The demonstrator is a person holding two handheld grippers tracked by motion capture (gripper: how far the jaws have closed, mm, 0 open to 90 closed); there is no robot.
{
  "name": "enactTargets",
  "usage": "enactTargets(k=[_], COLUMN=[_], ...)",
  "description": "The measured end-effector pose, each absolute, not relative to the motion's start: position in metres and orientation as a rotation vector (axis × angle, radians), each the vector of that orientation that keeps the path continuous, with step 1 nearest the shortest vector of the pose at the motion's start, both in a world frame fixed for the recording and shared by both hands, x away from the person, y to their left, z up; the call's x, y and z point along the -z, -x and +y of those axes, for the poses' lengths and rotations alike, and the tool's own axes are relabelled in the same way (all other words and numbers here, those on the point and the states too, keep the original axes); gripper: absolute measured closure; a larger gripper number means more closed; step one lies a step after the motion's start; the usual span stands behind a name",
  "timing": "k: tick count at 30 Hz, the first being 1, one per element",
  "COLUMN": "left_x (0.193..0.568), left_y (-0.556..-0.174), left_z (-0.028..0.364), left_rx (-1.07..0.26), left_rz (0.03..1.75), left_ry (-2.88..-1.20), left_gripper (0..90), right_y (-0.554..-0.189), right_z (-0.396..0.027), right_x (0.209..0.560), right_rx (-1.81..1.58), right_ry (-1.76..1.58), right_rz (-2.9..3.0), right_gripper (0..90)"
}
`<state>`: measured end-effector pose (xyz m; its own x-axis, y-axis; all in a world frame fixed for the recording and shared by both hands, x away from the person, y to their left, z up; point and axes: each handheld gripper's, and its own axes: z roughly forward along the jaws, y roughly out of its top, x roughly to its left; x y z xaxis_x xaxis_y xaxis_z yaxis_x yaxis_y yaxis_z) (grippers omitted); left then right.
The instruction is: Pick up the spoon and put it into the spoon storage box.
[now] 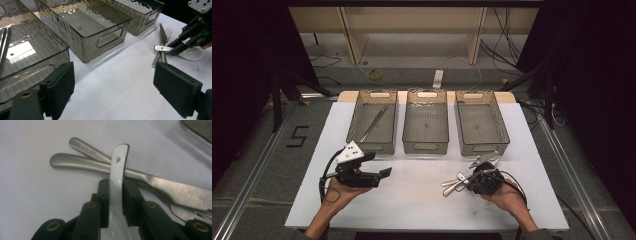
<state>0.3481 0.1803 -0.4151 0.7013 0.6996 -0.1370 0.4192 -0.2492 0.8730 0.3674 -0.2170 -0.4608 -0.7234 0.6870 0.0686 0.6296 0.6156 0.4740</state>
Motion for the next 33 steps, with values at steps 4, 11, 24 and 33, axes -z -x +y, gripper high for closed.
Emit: enactTargets(k=[4,11,24,33], left_x=[0.415,0.415,0.414,0.413], left_y=[-0.348,-0.348,-0.348,-0.348], left_z=[0.180,0.180,0.181,0.185], left_rx=[-0.345,-0.344,-0.342,-0.344], left_rz=[0.870,0.870,0.872,0.885], left_ry=[-1.884,-1.885,-1.860,-1.811], left_gripper=[17.0,17.0,17.0,16.9], right_y=[-0.365,-0.365,-0.363,-0.385], right_z=[-0.217,-0.217,-0.229,-0.224], right_x=[0.456,0.457,0.431,0.410], right_rx=[-0.771,-0.745,-0.919,-0.996], right_ry=[-1.100,-1.102,-1.088,-1.061], right_rz=[2.714,2.724,2.641,2.557], right_gripper=[86.6,86.7,86.9,86.8])
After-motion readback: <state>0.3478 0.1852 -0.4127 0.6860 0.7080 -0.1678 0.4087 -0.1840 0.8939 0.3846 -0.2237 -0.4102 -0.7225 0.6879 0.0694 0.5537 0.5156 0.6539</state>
